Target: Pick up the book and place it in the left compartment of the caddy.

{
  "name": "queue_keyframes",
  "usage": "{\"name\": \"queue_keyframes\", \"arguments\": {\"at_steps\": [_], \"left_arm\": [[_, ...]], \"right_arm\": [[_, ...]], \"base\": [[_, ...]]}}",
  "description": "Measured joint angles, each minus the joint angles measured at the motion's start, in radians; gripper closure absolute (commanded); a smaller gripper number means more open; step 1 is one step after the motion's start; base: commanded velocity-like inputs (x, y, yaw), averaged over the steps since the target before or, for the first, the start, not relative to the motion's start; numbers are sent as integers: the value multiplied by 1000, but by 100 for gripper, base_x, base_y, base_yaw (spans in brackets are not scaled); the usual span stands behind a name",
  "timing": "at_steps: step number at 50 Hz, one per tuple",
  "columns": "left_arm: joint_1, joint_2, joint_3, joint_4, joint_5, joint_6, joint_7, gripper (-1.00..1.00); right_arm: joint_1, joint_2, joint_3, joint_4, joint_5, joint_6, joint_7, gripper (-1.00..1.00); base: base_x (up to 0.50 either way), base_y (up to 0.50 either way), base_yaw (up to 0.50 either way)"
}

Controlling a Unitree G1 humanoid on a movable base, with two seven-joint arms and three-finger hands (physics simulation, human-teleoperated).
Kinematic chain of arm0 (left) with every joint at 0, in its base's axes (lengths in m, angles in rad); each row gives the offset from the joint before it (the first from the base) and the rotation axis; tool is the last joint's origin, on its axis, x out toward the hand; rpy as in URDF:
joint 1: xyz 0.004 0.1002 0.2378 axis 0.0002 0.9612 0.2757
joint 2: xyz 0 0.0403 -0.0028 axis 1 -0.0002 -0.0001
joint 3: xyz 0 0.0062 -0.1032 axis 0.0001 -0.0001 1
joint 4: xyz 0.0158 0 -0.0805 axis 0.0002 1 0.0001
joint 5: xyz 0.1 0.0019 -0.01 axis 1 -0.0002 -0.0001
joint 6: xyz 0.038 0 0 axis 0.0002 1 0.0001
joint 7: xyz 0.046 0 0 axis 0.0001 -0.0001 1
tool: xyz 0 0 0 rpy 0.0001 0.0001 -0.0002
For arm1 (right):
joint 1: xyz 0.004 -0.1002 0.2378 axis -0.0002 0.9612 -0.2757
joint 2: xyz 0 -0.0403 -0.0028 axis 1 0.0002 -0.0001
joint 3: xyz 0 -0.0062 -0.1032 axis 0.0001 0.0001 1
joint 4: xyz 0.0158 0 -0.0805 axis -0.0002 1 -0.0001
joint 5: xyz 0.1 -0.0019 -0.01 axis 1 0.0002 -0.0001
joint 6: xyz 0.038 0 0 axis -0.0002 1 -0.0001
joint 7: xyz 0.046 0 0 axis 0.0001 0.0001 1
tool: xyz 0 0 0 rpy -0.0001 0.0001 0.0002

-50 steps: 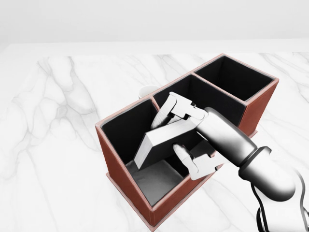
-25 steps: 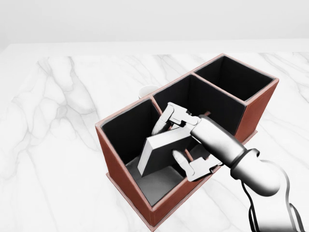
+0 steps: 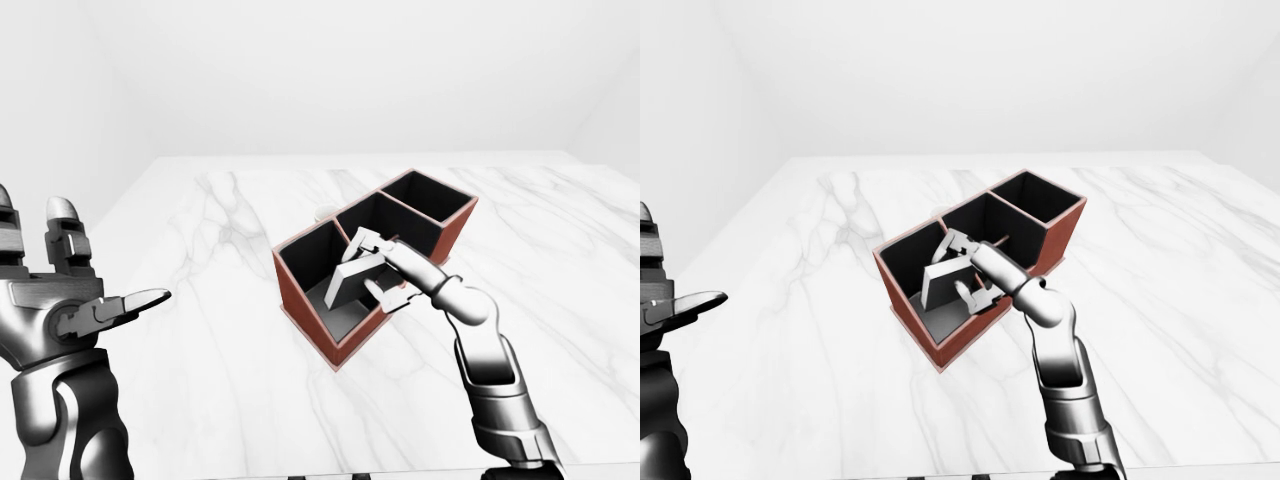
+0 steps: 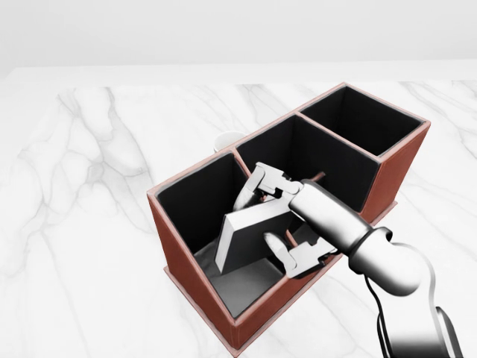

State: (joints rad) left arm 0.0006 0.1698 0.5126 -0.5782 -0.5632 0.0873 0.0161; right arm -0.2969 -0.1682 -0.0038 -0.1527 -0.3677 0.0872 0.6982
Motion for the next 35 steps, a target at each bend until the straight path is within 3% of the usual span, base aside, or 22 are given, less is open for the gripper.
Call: {"name": "queue_keyframes", "arguments": {"at_steps": [35], "left_arm": [[-1,1,1,0,-3,0,1,-100]], "right_arm": [[-11,25,23,111,-49,0,0,100]], "base": [[0,0,0]]}}
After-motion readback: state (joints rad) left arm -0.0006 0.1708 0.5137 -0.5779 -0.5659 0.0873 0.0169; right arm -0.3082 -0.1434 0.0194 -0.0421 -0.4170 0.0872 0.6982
